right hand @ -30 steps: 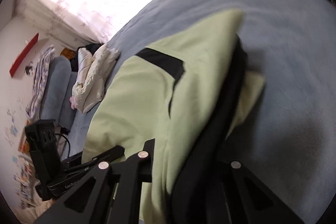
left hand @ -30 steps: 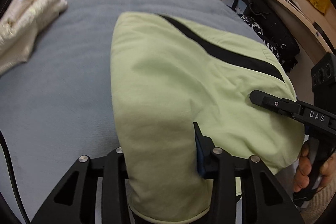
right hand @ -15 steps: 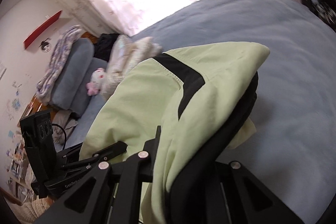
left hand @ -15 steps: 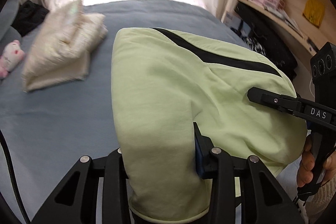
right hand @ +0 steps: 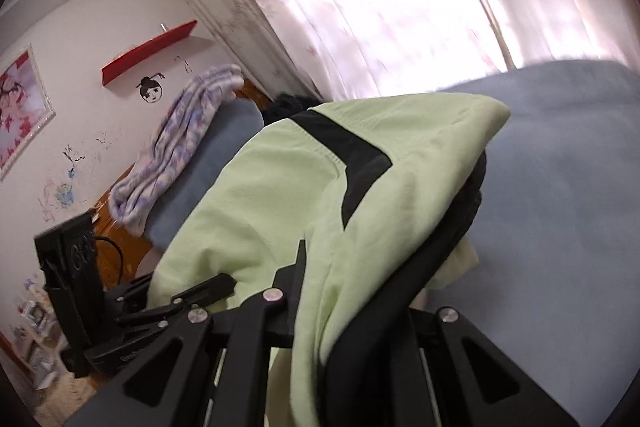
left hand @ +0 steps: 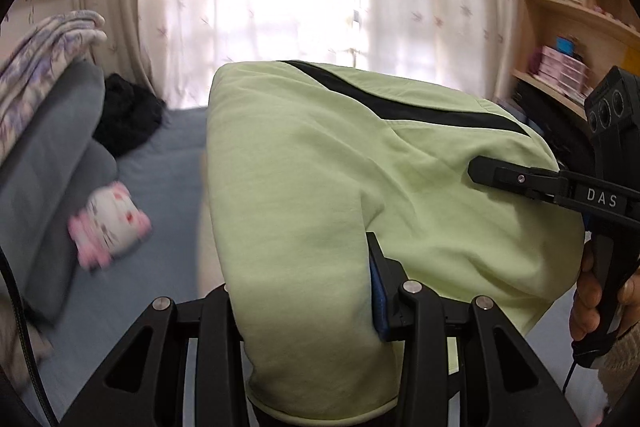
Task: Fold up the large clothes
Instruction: 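Grasp the folded bundle with both grippers and lift it, then carry the bundle onto the white folded clothes pile and open both grippers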
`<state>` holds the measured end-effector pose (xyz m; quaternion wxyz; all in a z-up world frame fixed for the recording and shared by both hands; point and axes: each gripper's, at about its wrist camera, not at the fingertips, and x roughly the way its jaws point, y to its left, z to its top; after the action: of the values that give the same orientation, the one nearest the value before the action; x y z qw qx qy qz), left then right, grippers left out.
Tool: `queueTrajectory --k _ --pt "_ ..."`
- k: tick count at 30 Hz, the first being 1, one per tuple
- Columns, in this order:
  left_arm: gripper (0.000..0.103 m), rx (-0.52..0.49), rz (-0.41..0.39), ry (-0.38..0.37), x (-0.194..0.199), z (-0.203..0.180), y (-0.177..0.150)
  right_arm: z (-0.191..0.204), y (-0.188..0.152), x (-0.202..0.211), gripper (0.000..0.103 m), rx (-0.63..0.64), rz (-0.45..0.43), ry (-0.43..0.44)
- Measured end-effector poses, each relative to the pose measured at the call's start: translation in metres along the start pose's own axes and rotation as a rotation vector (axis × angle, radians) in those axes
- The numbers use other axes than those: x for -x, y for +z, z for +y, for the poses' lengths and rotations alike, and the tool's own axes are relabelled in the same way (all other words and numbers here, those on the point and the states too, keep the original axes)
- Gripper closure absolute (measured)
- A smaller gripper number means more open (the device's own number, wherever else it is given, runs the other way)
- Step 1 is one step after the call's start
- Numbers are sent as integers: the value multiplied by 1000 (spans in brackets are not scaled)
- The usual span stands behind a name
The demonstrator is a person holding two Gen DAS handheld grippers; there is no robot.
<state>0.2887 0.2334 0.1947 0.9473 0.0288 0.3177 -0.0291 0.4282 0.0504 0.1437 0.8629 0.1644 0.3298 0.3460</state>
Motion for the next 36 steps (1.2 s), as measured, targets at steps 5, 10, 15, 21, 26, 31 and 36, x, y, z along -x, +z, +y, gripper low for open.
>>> queueTrajectory --k 5,10,15,21,26,31,36 --pt "66 7 -8 18 -79 75 47 -7 48 -92 93 -7 -49 24" --pt "66 99 111 -36 -180 126 38 -60 44 -181 93 -180 8 34" --pt "44 214 203 -64 -249 161 -13 -116 -8 -238 82 -339 144 -28" --pt "32 218 192 -55 -252 166 -27 -131 -29 -238 76 -363 145 18" --pt "32 162 193 52 -236 161 -18 -122 -20 -234 69 -301 207 -63" --pt "34 157 94 139 -203 163 -1 -106 0 -195 66 -236 189 -222" --pt "63 186 73 177 -209 155 16 -87 27 -176 66 -83 42 -353"
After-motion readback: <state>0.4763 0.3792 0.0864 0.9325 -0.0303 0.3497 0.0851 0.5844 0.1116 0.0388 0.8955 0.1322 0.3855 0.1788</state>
